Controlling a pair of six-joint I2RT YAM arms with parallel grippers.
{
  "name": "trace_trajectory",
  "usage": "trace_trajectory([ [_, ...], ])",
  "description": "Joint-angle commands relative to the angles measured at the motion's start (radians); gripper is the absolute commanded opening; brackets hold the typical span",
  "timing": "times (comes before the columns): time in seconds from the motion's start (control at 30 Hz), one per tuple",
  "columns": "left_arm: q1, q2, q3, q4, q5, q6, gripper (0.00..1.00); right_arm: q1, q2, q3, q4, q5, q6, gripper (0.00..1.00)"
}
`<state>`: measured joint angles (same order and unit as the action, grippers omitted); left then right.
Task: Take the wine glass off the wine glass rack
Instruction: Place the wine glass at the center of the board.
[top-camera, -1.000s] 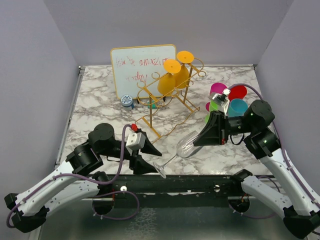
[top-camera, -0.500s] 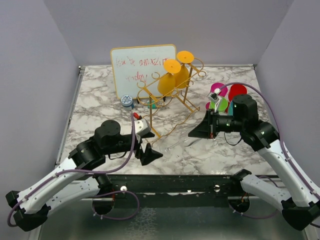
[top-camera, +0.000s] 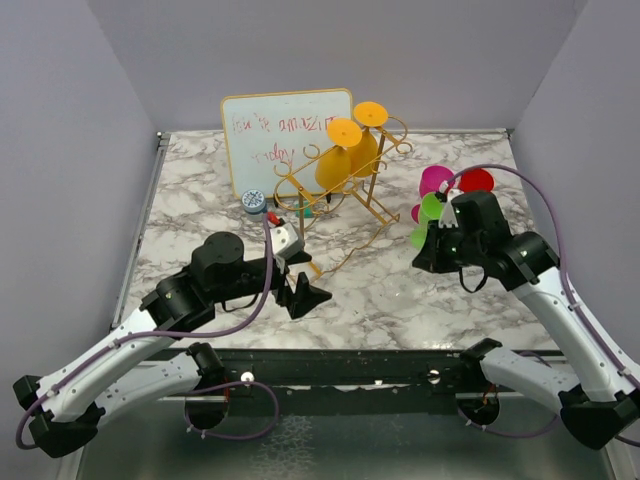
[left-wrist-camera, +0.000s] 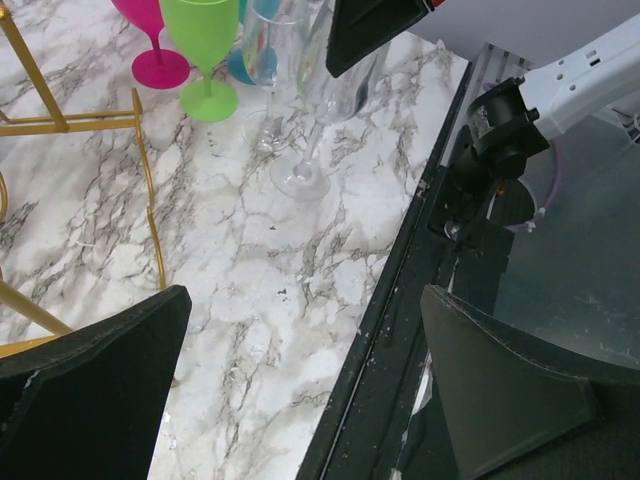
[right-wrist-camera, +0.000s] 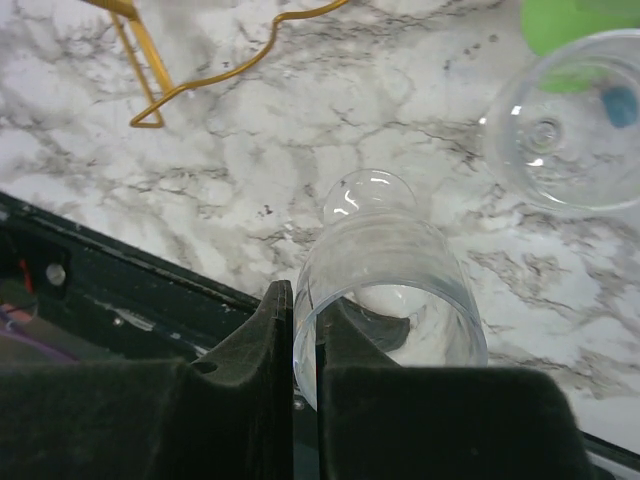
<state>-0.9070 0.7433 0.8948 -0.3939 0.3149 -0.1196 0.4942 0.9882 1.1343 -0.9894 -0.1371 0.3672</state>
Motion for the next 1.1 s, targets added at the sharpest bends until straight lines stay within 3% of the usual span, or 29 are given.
trace_trajectory([
  [0.0, 0.002, -0.016, 0.024, 0.0, -0.056, -0.007, 0.99, 0.003, -0.026, 0.028, -0.09, 0.23, 0.043, 0.01],
  [0.2, 0.002, -0.016, 0.027, 0.0, -0.07, -0.015, 0.99, 0.002, -0.01, 0.014, -0.184, 0.426, 0.151, 0.01],
  [0.7, 0.002, -0.055, 0.038, -0.024, -0.11, -0.04, 0.99, -0.017, -0.016, -0.088, -0.081, 0.669, 0.263, 0.01],
  [1.07, 0.002, -0.048, 0.026, -0.025, -0.104, -0.073, 0.99, -0.288, 0.03, -0.101, 0.077, 0.486, 0.112, 0.01],
])
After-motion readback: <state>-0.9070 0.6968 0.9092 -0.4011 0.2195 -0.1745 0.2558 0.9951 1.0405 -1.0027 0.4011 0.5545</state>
